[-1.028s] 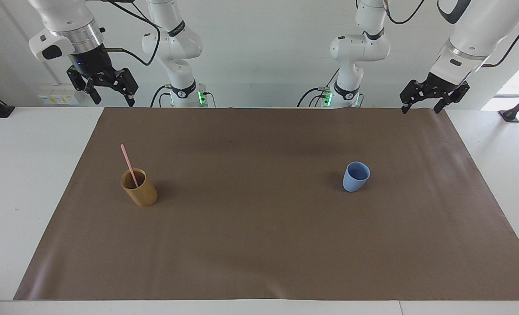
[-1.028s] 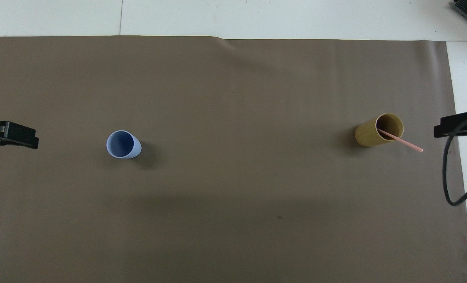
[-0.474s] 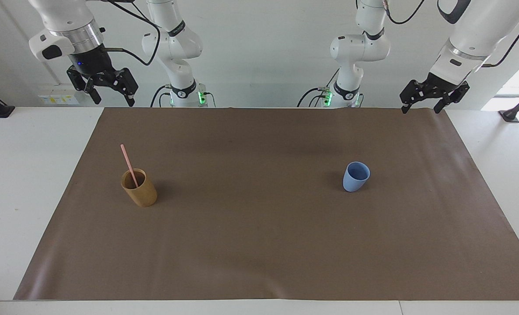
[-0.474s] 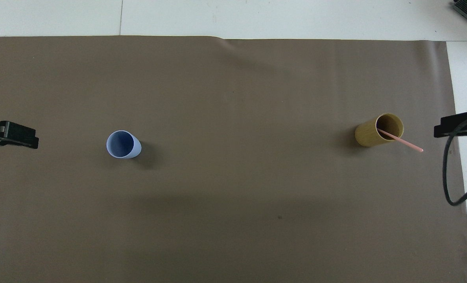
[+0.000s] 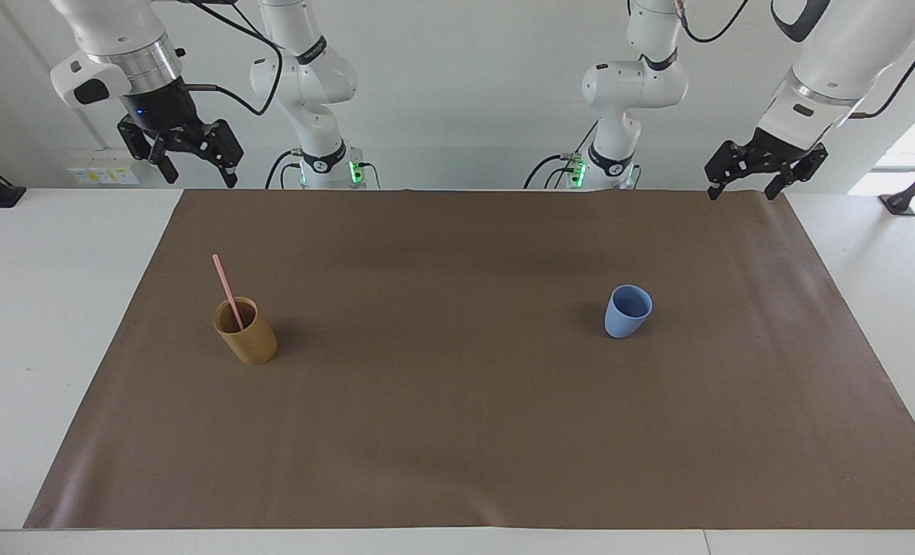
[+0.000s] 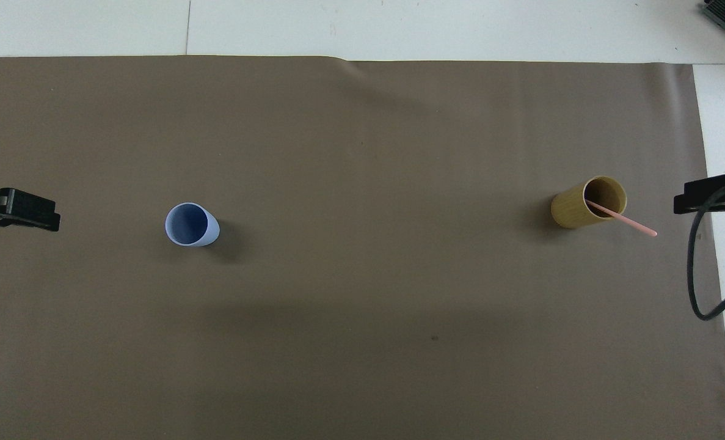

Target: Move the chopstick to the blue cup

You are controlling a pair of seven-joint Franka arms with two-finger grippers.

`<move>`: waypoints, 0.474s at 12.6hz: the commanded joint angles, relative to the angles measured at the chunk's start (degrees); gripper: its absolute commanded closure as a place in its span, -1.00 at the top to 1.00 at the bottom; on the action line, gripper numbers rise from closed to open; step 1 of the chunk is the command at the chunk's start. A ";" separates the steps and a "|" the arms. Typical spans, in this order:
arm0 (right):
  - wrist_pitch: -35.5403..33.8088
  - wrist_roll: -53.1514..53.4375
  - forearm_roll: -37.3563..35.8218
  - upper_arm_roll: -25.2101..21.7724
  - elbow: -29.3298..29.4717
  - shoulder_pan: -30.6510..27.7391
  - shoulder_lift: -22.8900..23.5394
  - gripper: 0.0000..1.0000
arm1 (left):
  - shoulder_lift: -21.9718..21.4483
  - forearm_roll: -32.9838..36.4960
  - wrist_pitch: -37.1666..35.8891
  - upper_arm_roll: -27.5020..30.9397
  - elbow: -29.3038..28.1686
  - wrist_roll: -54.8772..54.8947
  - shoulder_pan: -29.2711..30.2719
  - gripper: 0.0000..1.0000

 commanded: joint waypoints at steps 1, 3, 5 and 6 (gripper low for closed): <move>0.36 0.76 -0.62 0.22 -0.79 -0.11 -0.99 1.00 | -0.49 -0.84 -0.91 -0.51 -0.13 1.10 1.29 1.00; 0.36 0.76 -0.89 0.13 -0.87 -0.11 -0.99 1.00 | -0.75 -0.84 -2.48 -0.51 -0.39 1.02 1.29 1.00; 0.36 0.76 -0.89 0.13 -1.05 -0.11 -1.08 1.00 | -0.93 -0.92 -2.07 -0.60 -0.82 0.93 0.86 1.00; 0.45 0.76 -0.89 0.13 -1.05 -0.11 -0.99 1.00 | -1.89 -1.53 1.95 -0.51 -3.96 0.93 1.20 1.00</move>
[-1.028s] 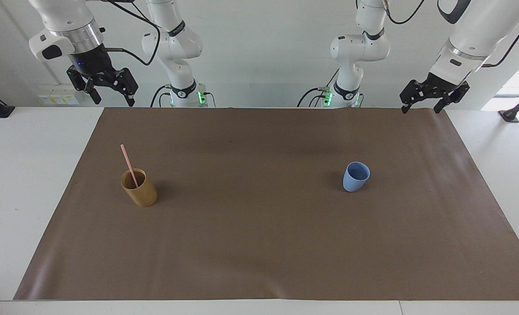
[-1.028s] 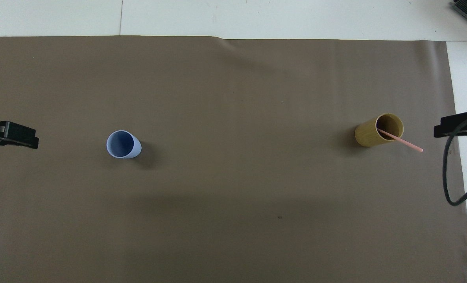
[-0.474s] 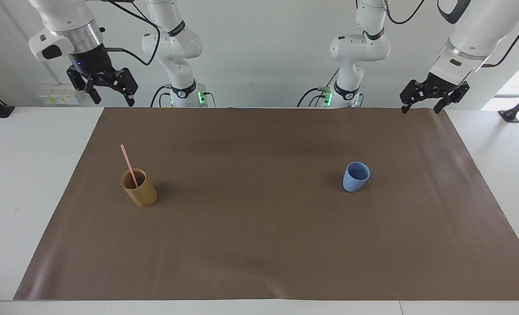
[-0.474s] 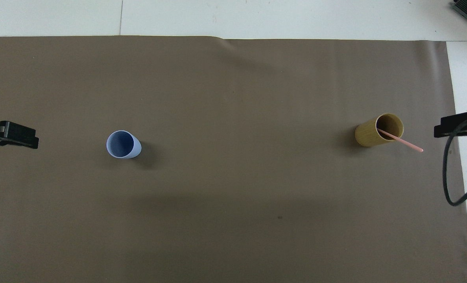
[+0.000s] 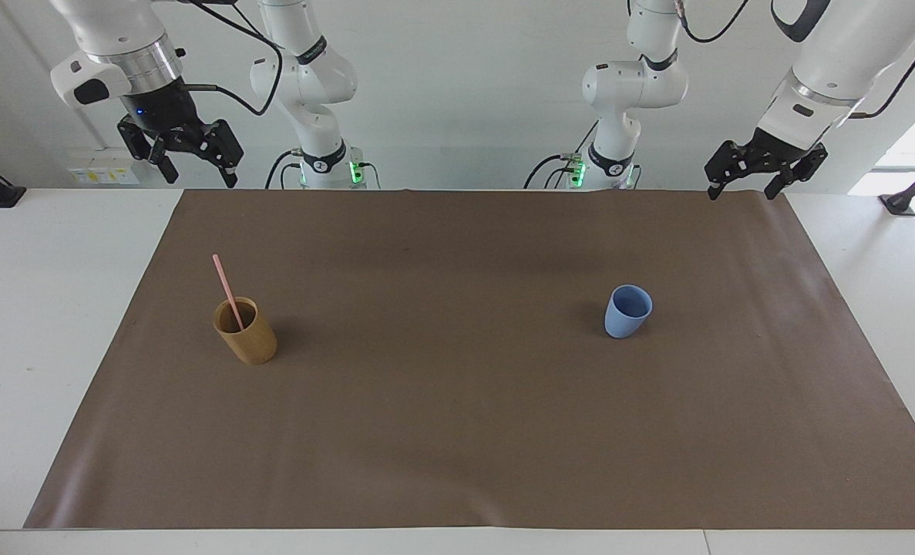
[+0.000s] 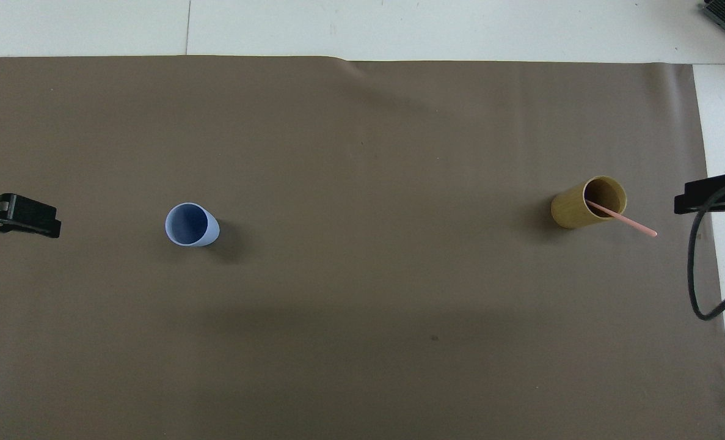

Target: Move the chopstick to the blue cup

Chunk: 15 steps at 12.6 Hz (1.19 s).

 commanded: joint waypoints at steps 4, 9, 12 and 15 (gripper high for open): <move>0.45 0.76 -0.83 0.16 -1.14 -0.36 -1.08 1.00 | -0.28 -1.82 27.16 -0.61 -18.30 0.39 0.07 1.00; 0.27 0.67 -0.74 0.25 -1.14 -0.36 -1.17 1.00 | 3.95 -1.82 40.52 -0.52 -28.22 -7.07 -5.72 1.00; 0.27 0.67 -0.74 0.25 -1.22 -0.10 -1.17 1.00 | 5.17 -1.82 45.92 -0.52 -32.72 -7.17 -5.83 1.00; 0.27 0.76 -0.74 0.25 -1.31 -0.01 -1.26 1.00 | 6.32 -1.82 47.15 -0.52 -32.73 -6.38 -4.95 1.00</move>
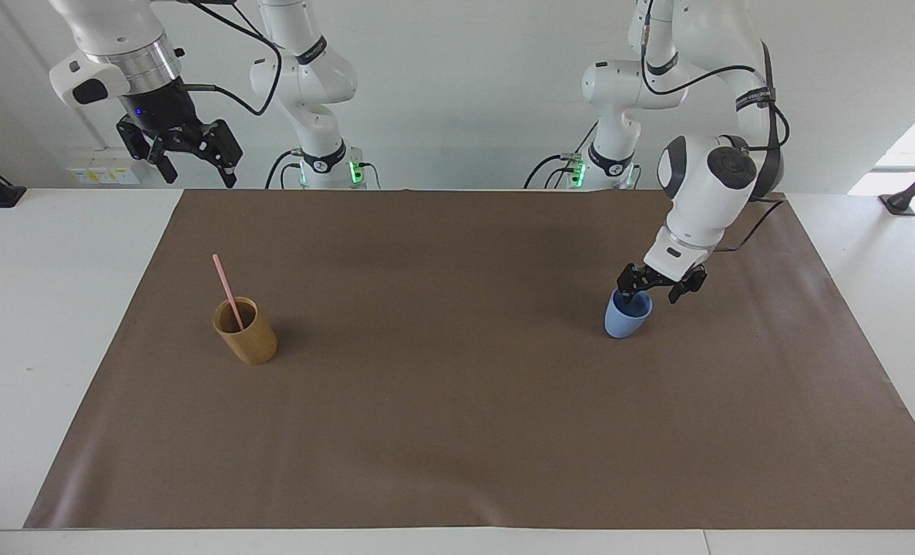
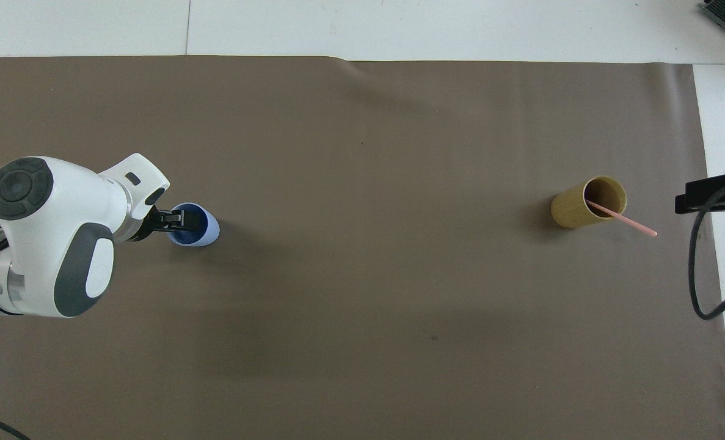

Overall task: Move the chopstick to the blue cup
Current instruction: 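Reach the left gripper to the blue cup and grasp its rim, then slide the blue cup with the left gripper toward the table center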

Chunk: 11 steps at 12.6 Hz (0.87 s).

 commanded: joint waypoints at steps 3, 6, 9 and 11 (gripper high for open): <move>-0.26 0.76 -0.74 0.36 -1.31 0.05 -1.26 1.00 | -0.40 -0.59 2.03 0.15 -0.98 0.59 1.13 -0.99; -0.17 0.67 -0.74 0.36 -1.31 0.05 -1.26 1.00 | -0.32 -0.50 1.76 0.15 -0.72 1.12 0.34 -1.00; -0.26 0.58 -0.74 0.36 -1.31 0.14 -1.26 1.00 | 1.08 -0.50 1.32 0.15 2.08 1.21 0.16 -1.00; -0.17 0.15 -0.74 0.36 -1.14 -0.04 -1.26 1.00 | 1.88 -0.50 -2.00 -0.11 7.08 0.85 -1.15 -1.00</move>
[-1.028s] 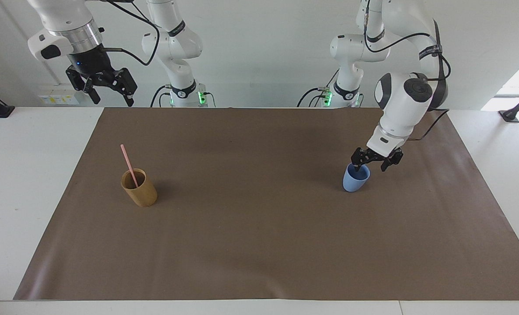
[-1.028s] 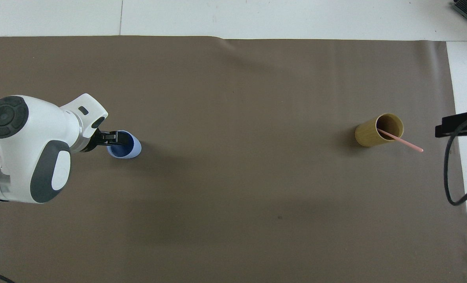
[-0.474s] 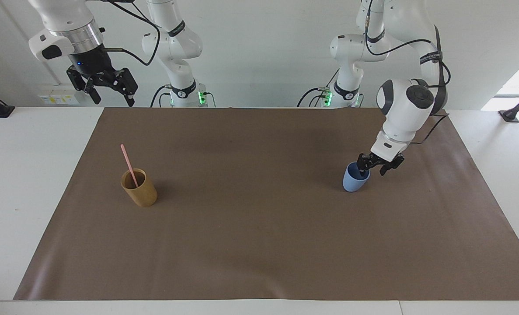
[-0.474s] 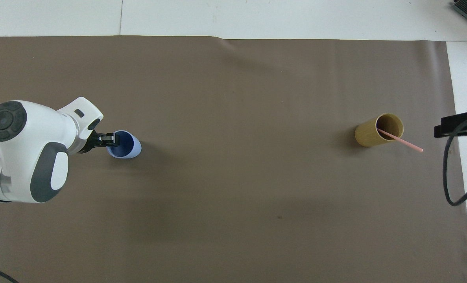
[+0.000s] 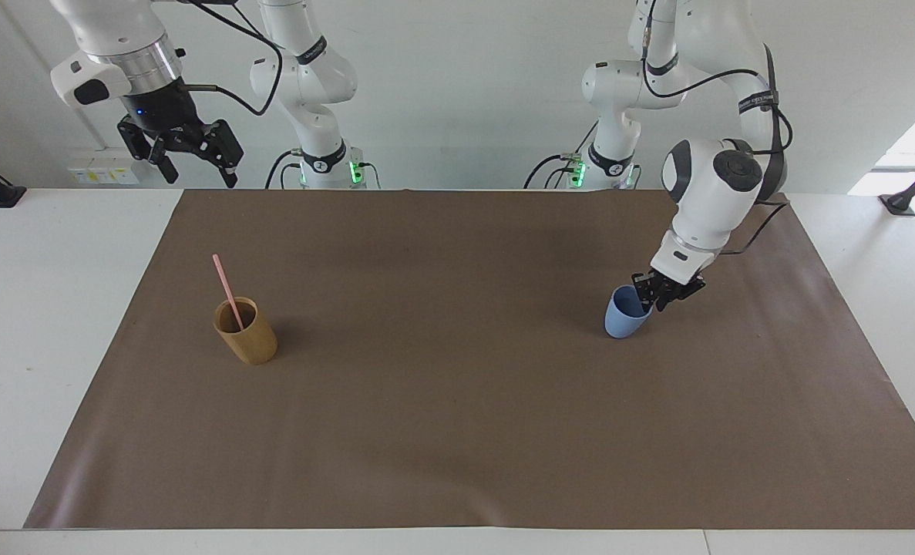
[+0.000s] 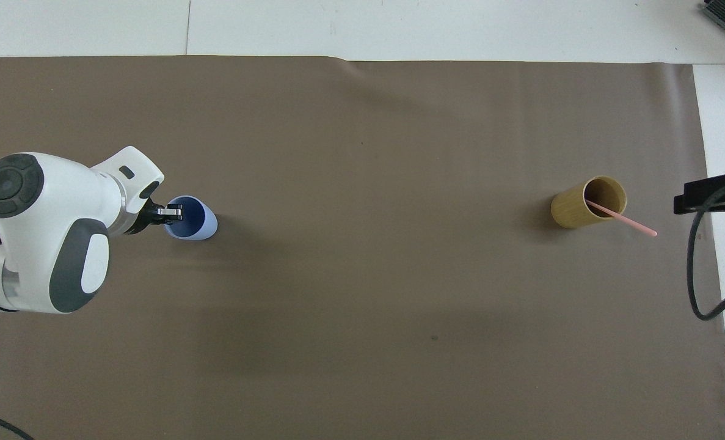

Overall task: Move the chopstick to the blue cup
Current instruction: 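Slide the blue cup with the left gripper toward the table center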

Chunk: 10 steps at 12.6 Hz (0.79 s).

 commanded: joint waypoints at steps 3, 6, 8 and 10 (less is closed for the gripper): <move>0.31 0.06 -0.74 0.31 -1.19 -0.56 -1.17 1.00 | 3.29 0.09 -7.22 0.35 13.97 -4.99 -8.85 -1.00; 0.84 0.06 -0.74 0.22 -1.37 -0.83 -1.17 1.00 | 5.24 -0.34 -6.61 0.09 18.72 -12.57 -17.47 -1.00; 2.95 0.06 -0.83 0.13 -2.33 -0.91 -1.26 1.00 | 9.60 -0.43 -5.82 0.09 20.39 -16.69 -23.79 -1.00; 3.13 -0.03 -0.83 0.04 -3.21 -1.53 -1.26 1.00 | 14.63 -0.35 -4.07 0.09 25.05 -19.79 -27.59 -1.00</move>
